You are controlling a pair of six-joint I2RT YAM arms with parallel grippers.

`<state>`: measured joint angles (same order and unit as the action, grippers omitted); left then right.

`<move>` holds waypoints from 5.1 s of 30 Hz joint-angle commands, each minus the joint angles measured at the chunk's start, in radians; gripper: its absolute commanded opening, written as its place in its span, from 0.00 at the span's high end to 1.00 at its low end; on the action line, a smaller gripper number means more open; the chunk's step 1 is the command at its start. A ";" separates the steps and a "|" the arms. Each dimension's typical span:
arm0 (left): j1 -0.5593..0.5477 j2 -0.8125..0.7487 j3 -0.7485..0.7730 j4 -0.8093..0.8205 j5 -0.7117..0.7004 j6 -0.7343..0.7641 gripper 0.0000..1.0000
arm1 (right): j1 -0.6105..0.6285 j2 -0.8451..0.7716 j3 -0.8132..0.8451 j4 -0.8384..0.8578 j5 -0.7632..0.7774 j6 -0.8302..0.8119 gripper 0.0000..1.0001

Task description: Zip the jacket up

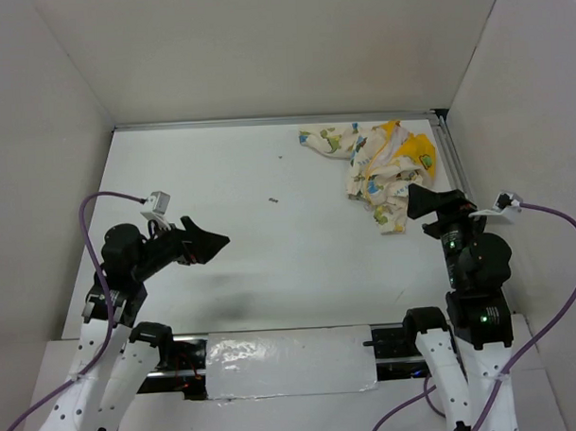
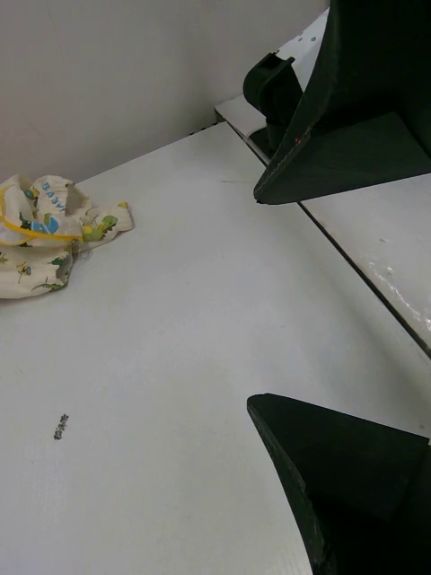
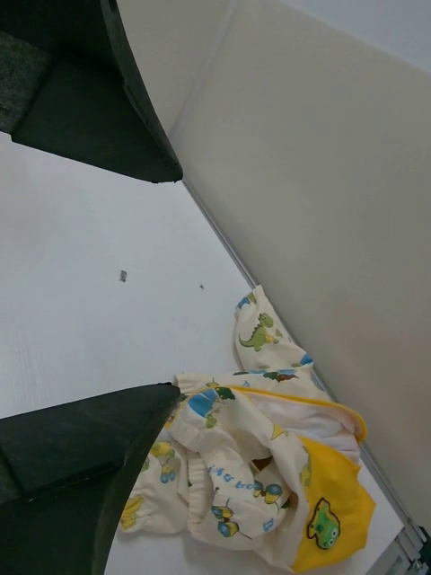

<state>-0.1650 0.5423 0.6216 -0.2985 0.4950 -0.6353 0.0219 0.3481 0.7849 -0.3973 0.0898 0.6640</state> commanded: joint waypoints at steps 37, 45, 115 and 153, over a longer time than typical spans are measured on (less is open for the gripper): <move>0.004 0.016 -0.075 0.021 -0.055 -0.009 0.01 | 0.006 1.700 1.024 -0.258 0.110 -0.306 0.70; 0.002 0.042 -0.085 0.019 -0.064 -0.020 0.01 | 0.206 1.315 0.900 -0.152 -0.258 -0.483 1.00; 0.001 0.420 0.811 -0.192 -0.489 -0.018 1.00 | 0.760 0.198 0.284 -0.470 0.784 0.200 1.00; 0.203 1.009 0.755 -0.275 -0.254 -0.061 0.01 | 0.191 1.130 0.541 -0.144 0.131 -0.072 0.00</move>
<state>0.0517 1.7420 1.4693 -0.6266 0.1699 -0.7280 0.2150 1.6375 1.3773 -0.5766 0.2245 0.5346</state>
